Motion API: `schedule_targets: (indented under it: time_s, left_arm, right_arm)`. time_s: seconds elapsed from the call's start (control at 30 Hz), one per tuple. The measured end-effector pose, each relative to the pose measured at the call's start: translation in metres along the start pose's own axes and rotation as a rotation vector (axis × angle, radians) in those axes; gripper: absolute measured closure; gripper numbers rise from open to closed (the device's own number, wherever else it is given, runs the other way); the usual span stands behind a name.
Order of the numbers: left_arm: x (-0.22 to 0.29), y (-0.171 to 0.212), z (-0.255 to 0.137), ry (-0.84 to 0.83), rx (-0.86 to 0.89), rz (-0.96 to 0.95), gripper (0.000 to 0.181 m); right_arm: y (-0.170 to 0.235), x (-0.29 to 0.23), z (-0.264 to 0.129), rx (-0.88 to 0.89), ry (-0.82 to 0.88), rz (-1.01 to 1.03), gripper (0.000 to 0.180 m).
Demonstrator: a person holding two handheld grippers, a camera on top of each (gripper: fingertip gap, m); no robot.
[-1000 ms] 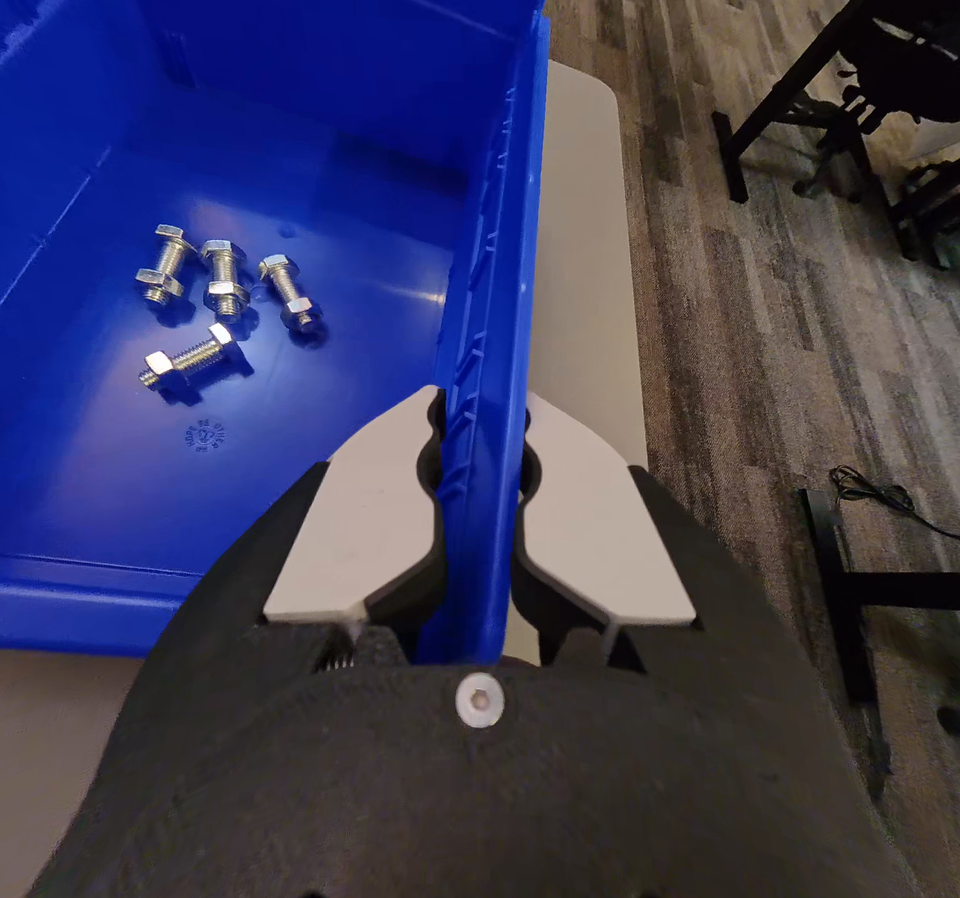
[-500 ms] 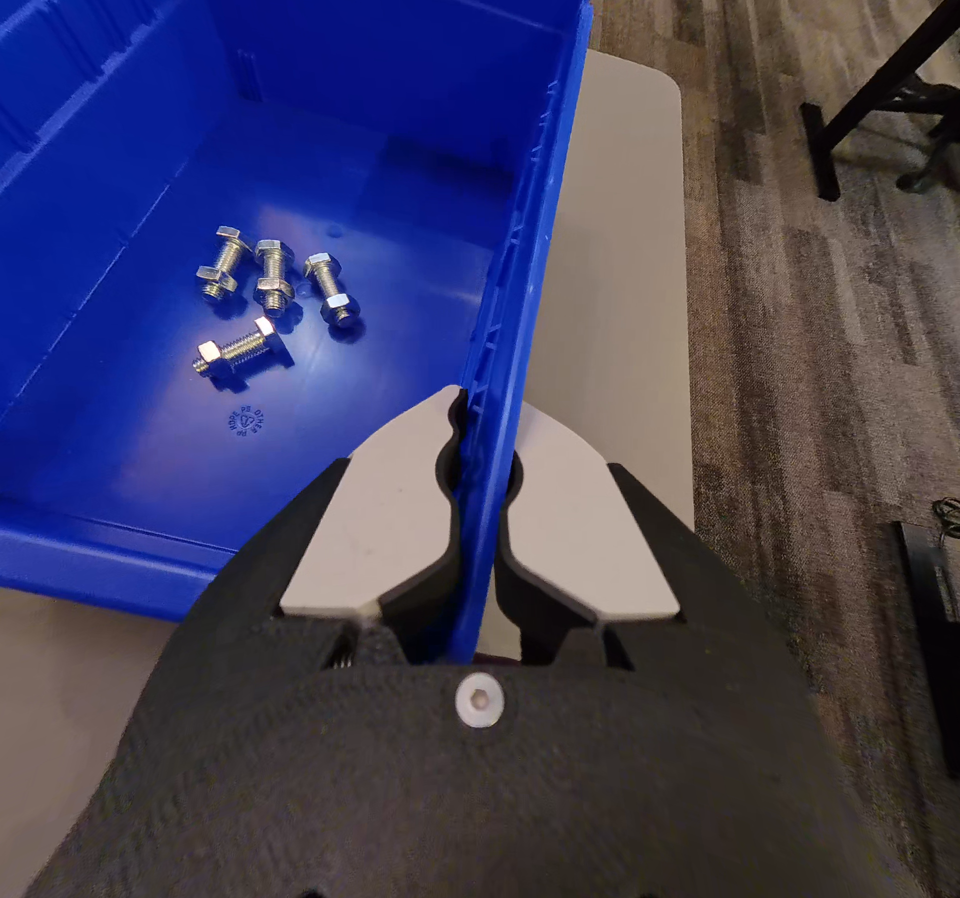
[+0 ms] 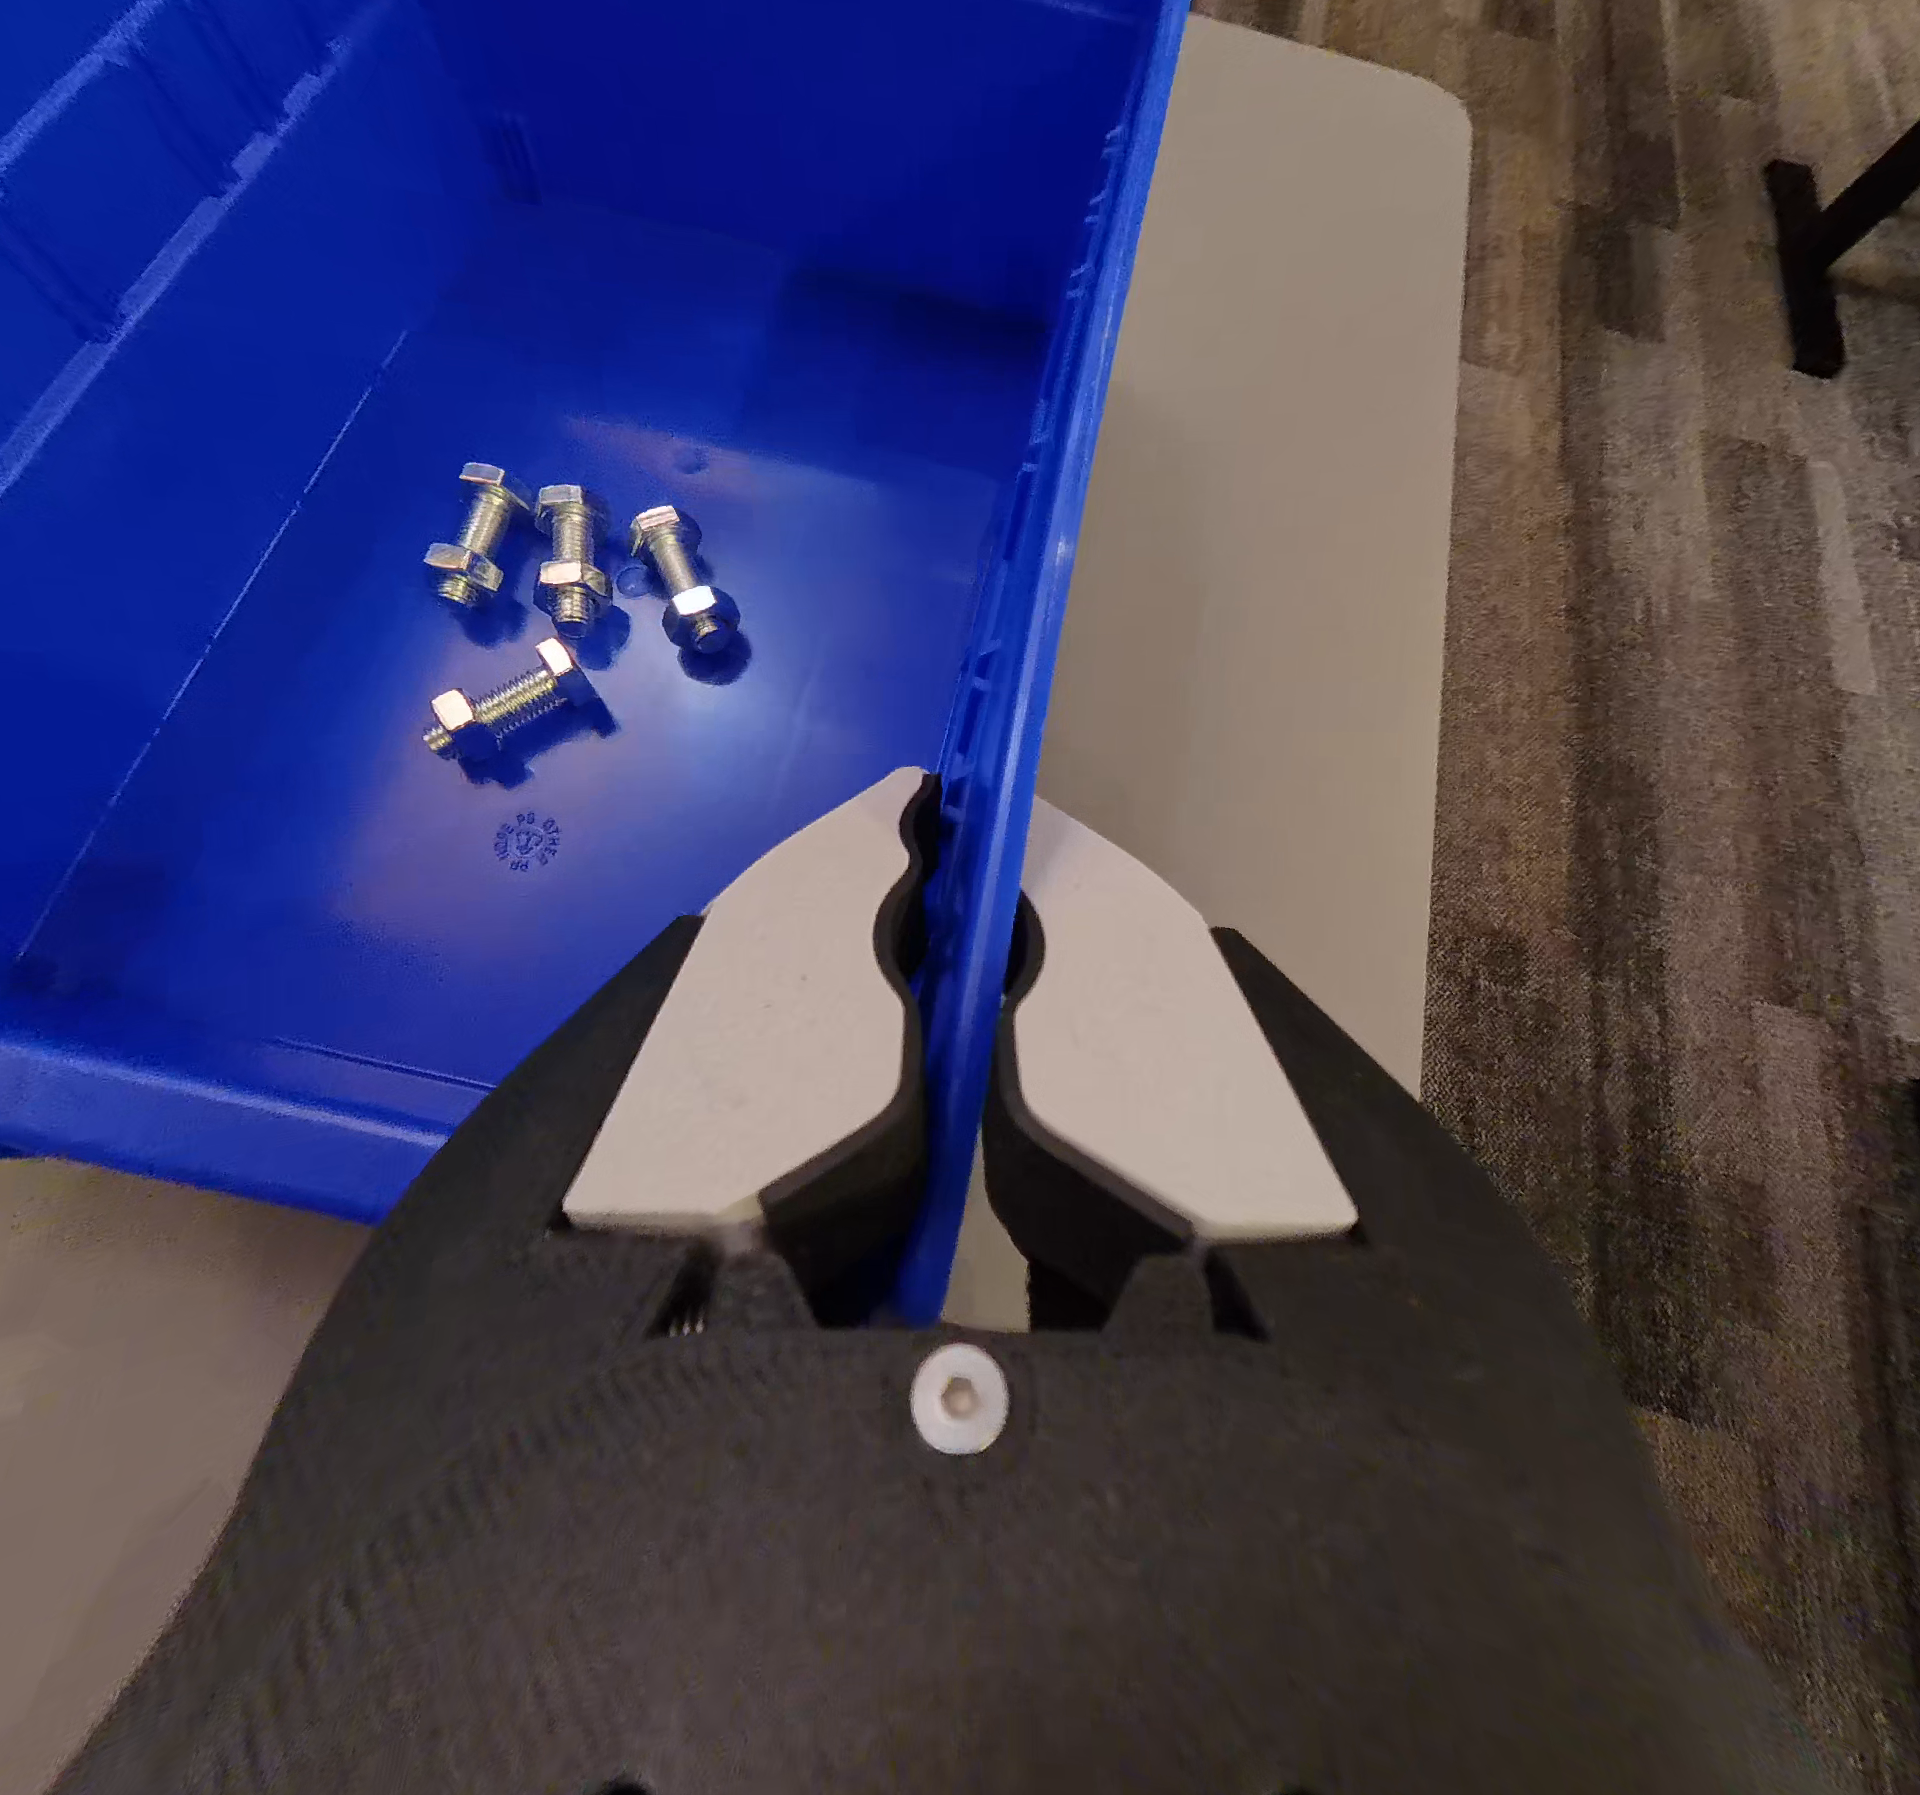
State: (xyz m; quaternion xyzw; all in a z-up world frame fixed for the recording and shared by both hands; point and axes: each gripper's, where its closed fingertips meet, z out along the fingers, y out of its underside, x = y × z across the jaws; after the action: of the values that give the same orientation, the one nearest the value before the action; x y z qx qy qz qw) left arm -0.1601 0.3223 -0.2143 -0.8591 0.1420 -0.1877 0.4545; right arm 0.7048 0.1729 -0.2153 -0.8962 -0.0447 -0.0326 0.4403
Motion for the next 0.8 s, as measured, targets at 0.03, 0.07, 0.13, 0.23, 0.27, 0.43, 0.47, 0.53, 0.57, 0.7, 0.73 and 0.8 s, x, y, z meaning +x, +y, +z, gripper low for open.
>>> schedule_targets:
  time_s: [0.03, 0.07, 0.13, 0.23, 0.27, 0.43, 0.47, 0.53, 0.57, 0.7, 0.73, 0.8]
  left_arm:
    - [0.003, 0.0, -0.003, 0.003, 0.005, 0.002, 0.177]
    - [0.006, 0.0, -0.006, 0.004, 0.01, 0.008, 0.177]
    - [0.011, -0.001, -0.012, 0.007, 0.029, 0.009, 0.177]
    - [0.02, -0.004, -0.022, 0.034, 0.077, -0.02, 0.176]
    - [0.023, -0.005, -0.026, 0.047, 0.092, -0.03, 0.176]
    - [0.042, 0.006, -0.04, 0.062, 0.063, -0.009, 0.176]
    - [0.044, 0.009, -0.043, 0.065, 0.066, -0.008, 0.176]
    - [0.051, 0.017, -0.05, 0.067, 0.049, -0.006, 0.176]
    - [0.056, 0.02, -0.054, 0.069, 0.04, -0.005, 0.176]
    - [0.07, 0.028, -0.073, 0.065, 0.047, 0.017, 0.176]
    - [0.071, 0.029, -0.078, 0.059, 0.051, 0.022, 0.176]
    - [0.072, 0.031, -0.087, 0.047, 0.063, 0.021, 0.176]
  right_arm:
    - [0.003, -0.002, -0.003, -0.004, -0.02, -0.004, 0.173]
    - [0.006, -0.005, -0.007, -0.005, -0.041, -0.011, 0.173]
    - [0.011, -0.011, -0.015, -0.001, -0.074, -0.035, 0.173]
    - [0.02, -0.022, -0.028, -0.004, -0.11, -0.063, 0.173]
    - [0.023, -0.026, -0.032, -0.006, -0.119, -0.071, 0.173]
    - [0.038, -0.046, -0.055, -0.008, -0.185, -0.122, 0.173]
    - [0.041, -0.05, -0.059, -0.006, -0.2, -0.13, 0.173]
    - [0.046, -0.056, -0.066, -0.003, -0.22, -0.147, 0.173]
    - [0.048, -0.06, -0.069, -0.003, -0.228, -0.153, 0.173]
    - [0.052, -0.076, -0.078, 0.009, -0.272, -0.193, 0.173]
    - [0.053, -0.081, -0.08, 0.011, -0.293, -0.203, 0.173]
    - [0.054, -0.093, -0.083, 0.012, -0.335, -0.227, 0.173]
